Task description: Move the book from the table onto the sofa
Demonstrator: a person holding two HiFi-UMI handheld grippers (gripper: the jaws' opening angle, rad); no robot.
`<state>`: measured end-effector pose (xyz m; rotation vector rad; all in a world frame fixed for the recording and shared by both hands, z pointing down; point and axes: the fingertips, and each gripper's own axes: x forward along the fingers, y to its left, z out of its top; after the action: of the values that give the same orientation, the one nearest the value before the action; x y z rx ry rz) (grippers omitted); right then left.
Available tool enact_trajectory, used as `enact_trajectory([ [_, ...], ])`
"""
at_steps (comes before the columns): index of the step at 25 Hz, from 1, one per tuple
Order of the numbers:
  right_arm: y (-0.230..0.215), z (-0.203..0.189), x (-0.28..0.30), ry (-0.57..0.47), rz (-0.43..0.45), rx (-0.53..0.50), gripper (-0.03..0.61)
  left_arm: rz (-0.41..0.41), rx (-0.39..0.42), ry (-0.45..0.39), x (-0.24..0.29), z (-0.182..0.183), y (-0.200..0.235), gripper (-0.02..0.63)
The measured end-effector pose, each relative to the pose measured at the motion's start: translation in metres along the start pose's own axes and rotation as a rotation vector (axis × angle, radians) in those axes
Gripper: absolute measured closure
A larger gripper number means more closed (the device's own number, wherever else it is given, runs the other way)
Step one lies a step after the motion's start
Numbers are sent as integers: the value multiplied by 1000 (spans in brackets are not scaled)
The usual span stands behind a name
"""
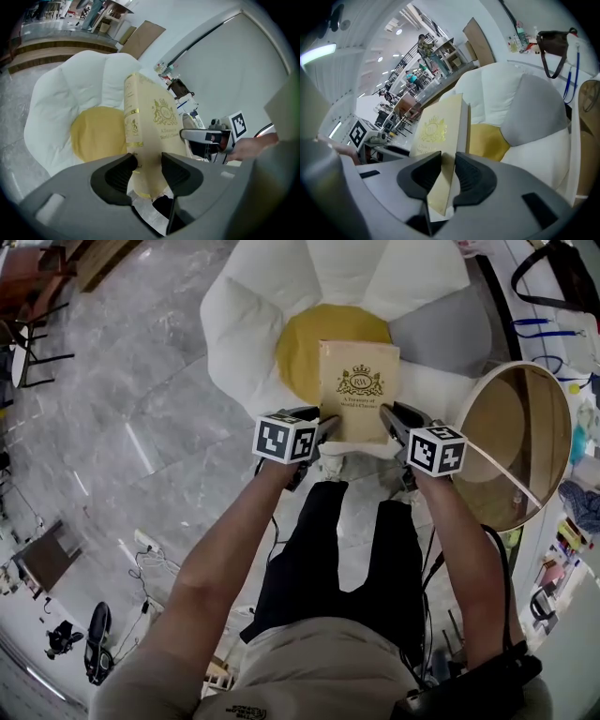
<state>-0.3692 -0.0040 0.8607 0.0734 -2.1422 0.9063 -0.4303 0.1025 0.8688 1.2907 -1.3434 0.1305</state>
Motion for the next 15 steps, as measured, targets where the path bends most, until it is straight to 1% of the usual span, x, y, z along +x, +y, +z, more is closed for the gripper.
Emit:
enact_trajectory([
  [5, -13, -5, 27, 13, -12, -4, 483, 11, -6, 17, 17, -3, 22, 419],
  [15, -48, -22, 94, 63, 4, -23, 482, 36, -29, 29, 63, -14, 77, 419],
])
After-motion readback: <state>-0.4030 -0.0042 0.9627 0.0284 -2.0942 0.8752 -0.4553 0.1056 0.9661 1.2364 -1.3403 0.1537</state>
